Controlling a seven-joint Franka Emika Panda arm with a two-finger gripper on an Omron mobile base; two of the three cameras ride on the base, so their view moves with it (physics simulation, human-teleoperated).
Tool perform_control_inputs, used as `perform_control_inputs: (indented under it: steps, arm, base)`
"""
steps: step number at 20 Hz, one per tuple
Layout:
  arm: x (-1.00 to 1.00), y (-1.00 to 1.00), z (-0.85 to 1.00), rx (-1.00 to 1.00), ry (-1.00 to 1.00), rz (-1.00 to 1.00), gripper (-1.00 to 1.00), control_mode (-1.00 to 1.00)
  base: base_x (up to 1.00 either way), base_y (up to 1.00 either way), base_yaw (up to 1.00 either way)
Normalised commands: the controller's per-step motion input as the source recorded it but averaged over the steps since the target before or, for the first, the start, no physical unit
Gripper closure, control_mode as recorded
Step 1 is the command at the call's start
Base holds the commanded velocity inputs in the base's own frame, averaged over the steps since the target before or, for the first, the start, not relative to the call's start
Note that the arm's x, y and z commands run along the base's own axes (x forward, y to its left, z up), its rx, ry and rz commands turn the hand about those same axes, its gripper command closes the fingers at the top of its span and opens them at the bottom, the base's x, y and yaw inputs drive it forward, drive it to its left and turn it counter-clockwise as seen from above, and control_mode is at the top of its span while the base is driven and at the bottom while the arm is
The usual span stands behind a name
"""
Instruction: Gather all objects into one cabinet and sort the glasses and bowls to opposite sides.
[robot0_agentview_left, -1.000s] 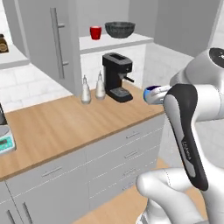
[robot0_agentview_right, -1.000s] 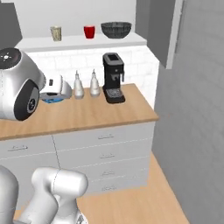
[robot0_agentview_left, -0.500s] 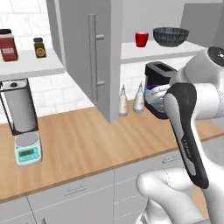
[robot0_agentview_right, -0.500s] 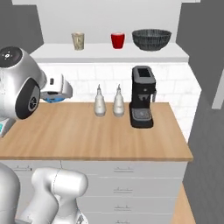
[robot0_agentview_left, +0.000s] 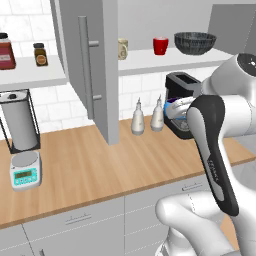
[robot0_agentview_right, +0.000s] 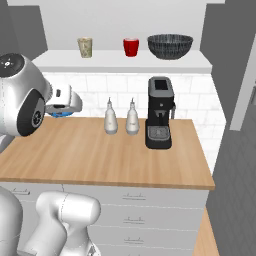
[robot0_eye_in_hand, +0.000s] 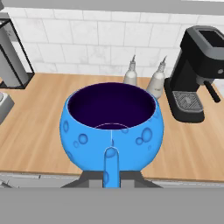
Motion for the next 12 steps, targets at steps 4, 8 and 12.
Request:
perform_control_inputs:
  steps: [4,8,12]
  arm:
    - [0.00,0.00,0.00,0.00,0.00,0.00,1.00,1.00]
    - [0.00,0.11,0.39,0.00,-0.12,0.02,1.00,-1.00]
    - [0.31,0.44,0.92,0.04,-0.25,0.05,1.00,-1.00]
  base:
    - [0.00,0.00,0.00]
    - [0.00,0.01,0.00]
    - [0.00,0.00,0.00]
